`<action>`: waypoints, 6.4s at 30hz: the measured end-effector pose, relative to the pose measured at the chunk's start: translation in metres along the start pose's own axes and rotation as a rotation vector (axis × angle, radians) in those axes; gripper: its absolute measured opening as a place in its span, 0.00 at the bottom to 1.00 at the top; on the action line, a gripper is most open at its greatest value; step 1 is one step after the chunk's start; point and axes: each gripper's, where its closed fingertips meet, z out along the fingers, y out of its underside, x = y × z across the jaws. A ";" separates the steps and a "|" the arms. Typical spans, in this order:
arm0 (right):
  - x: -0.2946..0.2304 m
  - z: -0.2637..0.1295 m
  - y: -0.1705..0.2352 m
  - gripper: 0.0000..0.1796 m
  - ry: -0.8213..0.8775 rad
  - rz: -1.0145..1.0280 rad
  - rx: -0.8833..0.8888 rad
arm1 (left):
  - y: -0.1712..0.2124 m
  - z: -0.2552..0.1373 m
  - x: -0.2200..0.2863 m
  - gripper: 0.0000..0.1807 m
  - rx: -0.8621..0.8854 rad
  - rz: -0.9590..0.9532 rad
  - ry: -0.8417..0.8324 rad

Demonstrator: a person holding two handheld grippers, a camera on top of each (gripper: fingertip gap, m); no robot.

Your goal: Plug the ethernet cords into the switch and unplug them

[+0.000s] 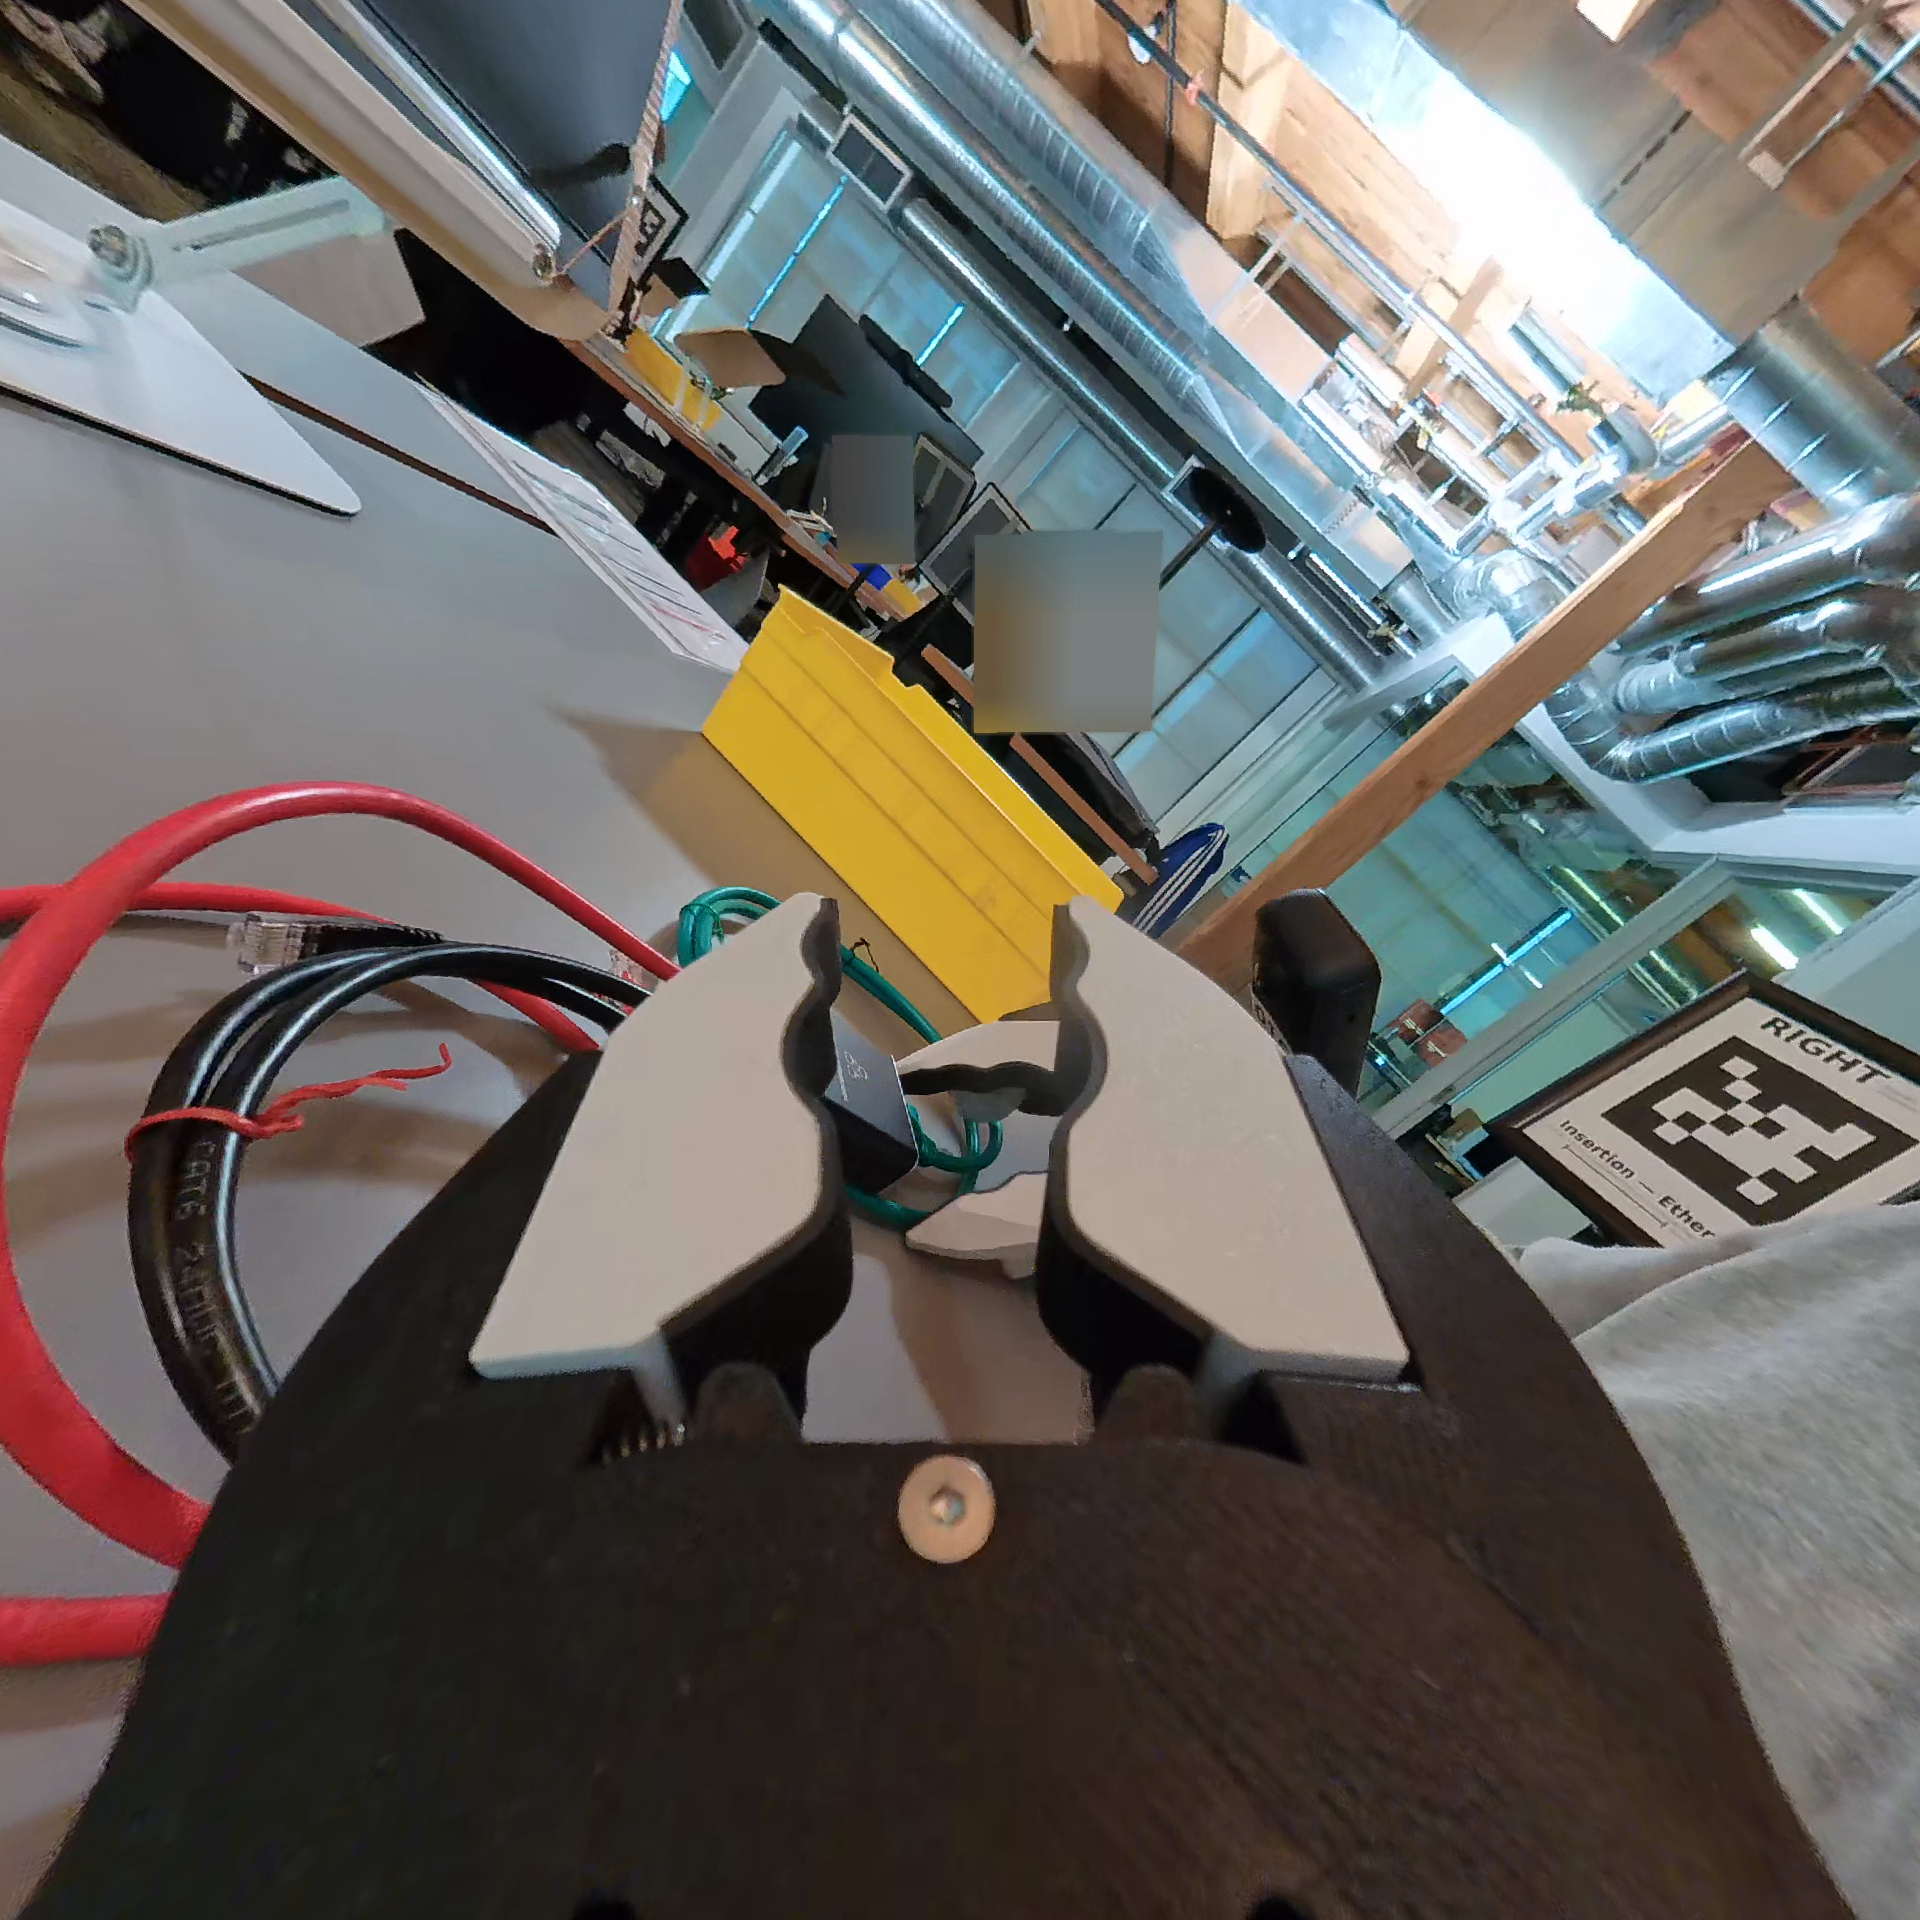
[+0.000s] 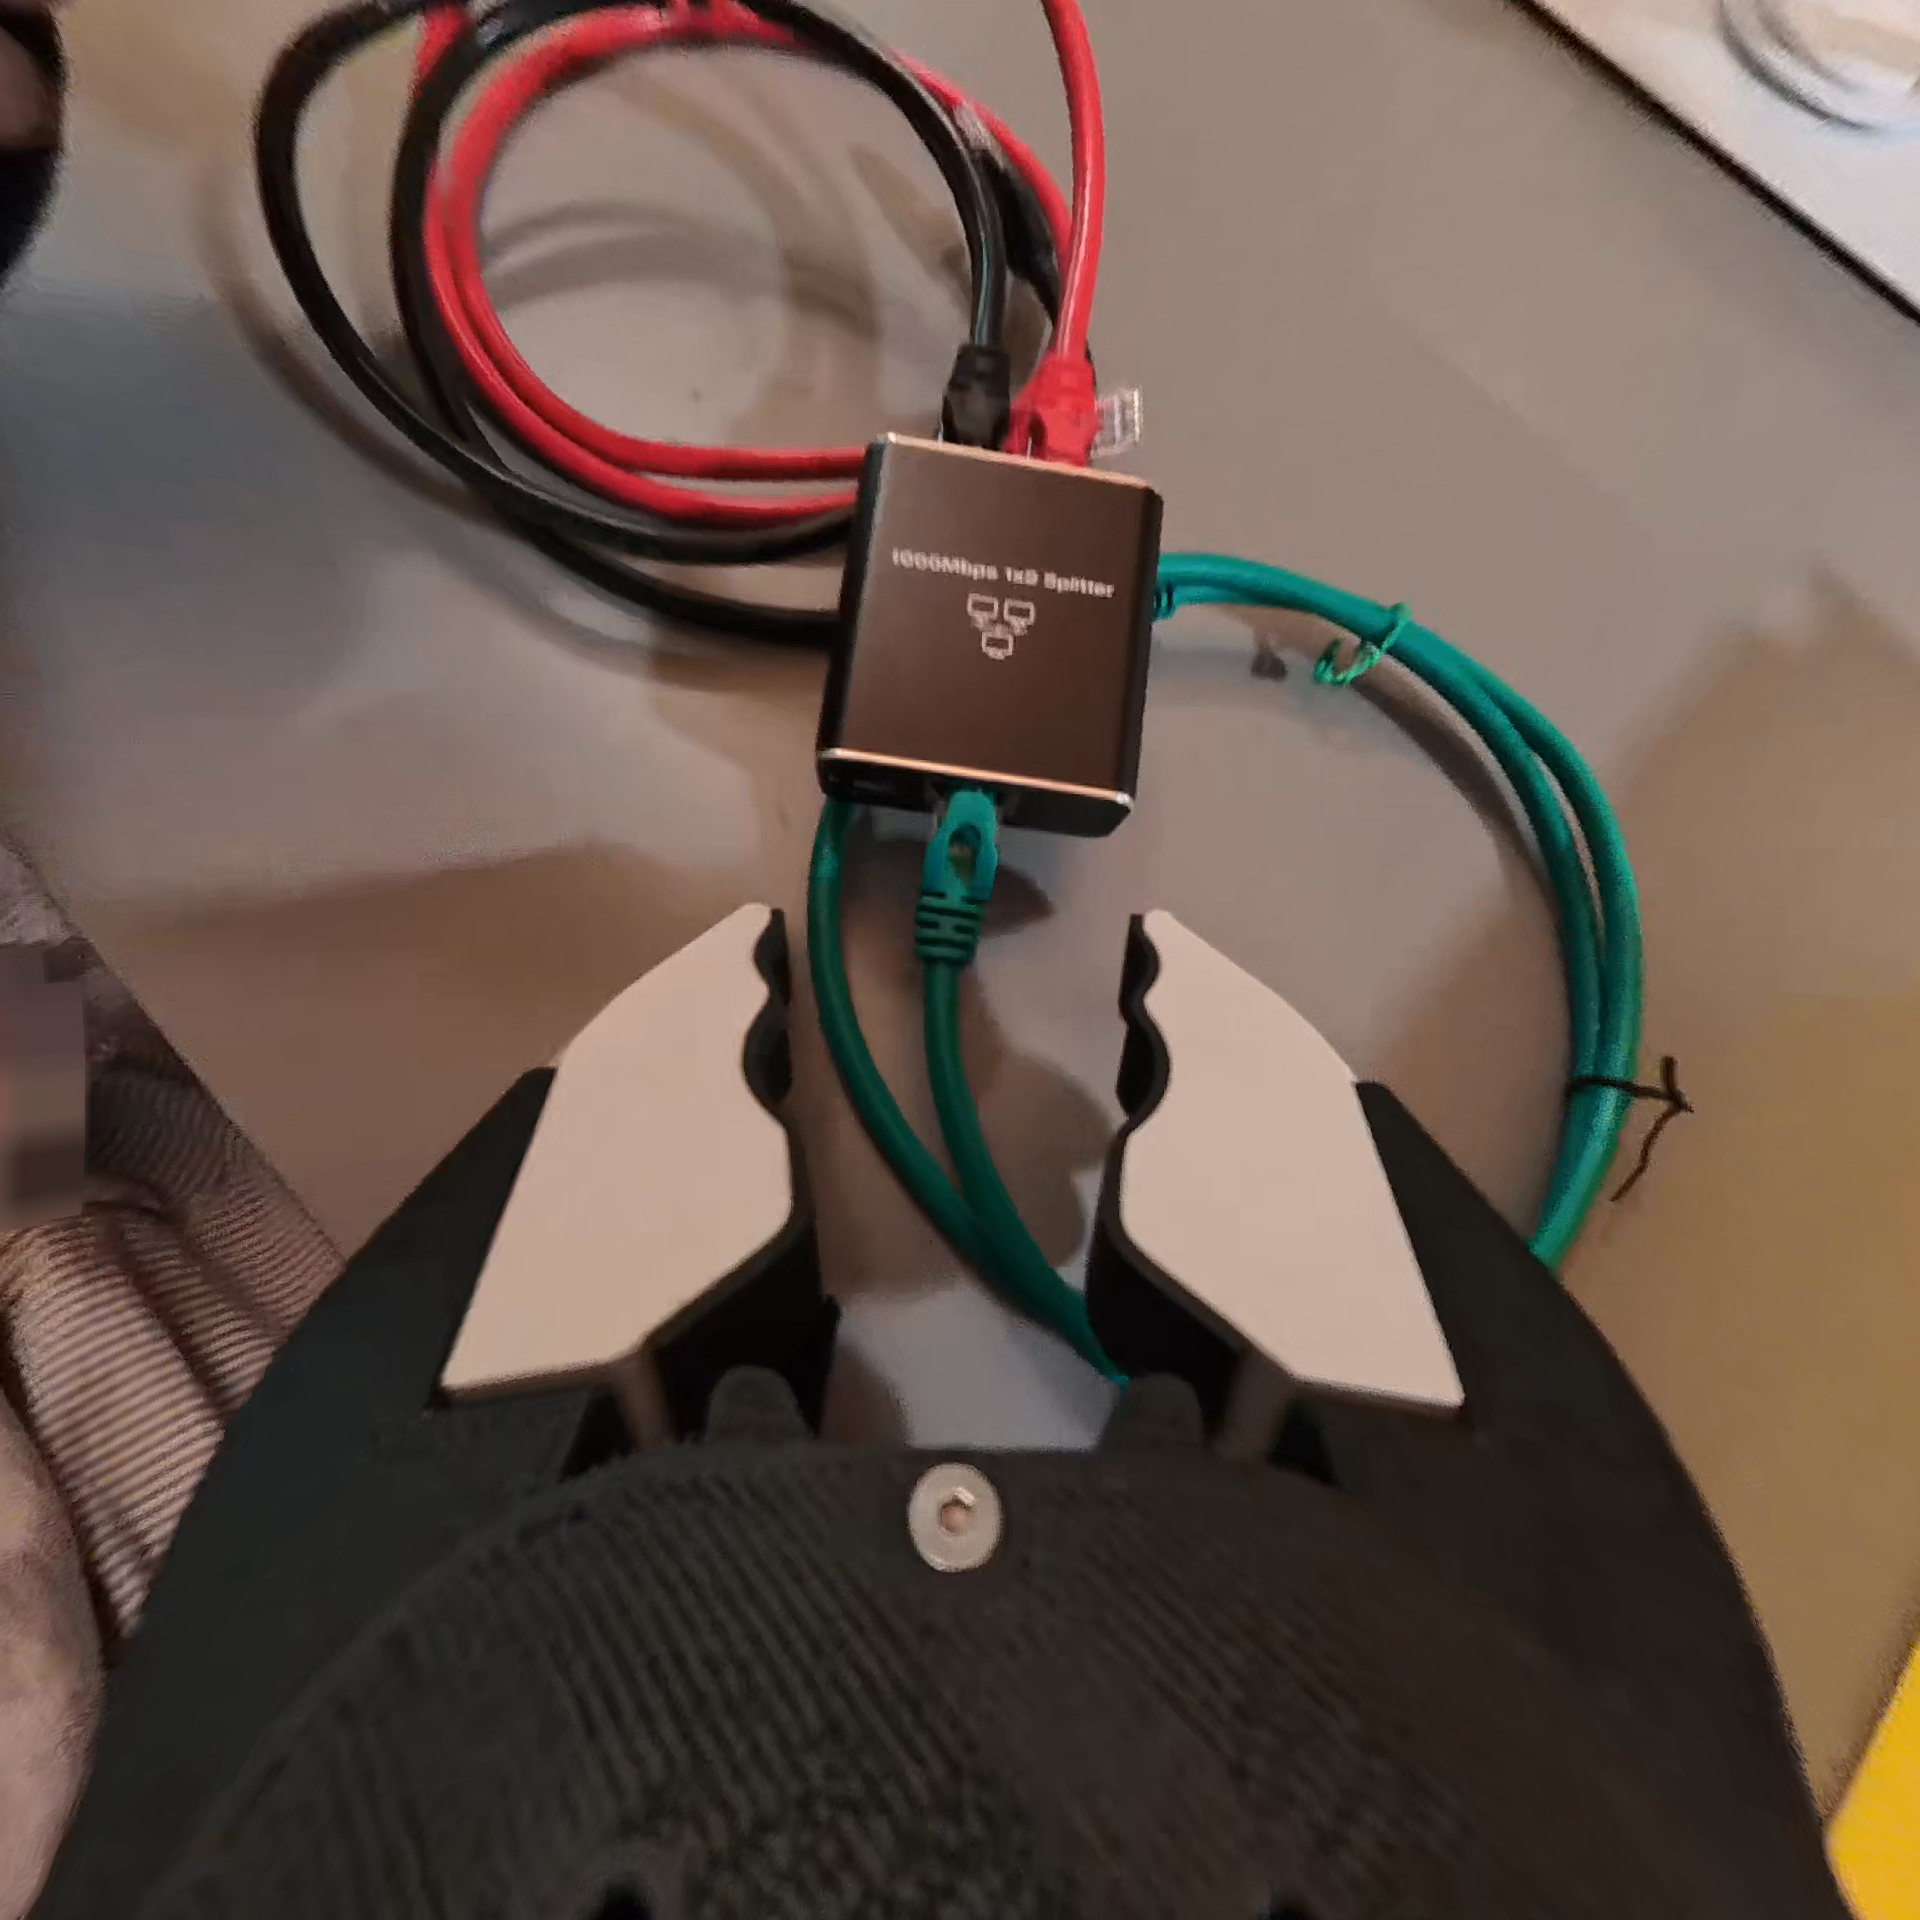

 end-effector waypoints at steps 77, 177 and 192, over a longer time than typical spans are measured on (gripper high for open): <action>0.008 0.044 -0.079 0.30 -0.216 0.060 -0.038 | -0.049 -0.024 0.068 0.18 0.274 0.246 0.127; 0.323 -0.178 0.048 0.19 0.513 1.275 0.606 | -0.014 -0.008 0.015 0.18 0.165 0.003 0.079; 0.332 -0.143 0.076 0.24 0.526 1.159 0.404 | -0.011 -0.007 0.005 0.18 0.161 -0.053 0.073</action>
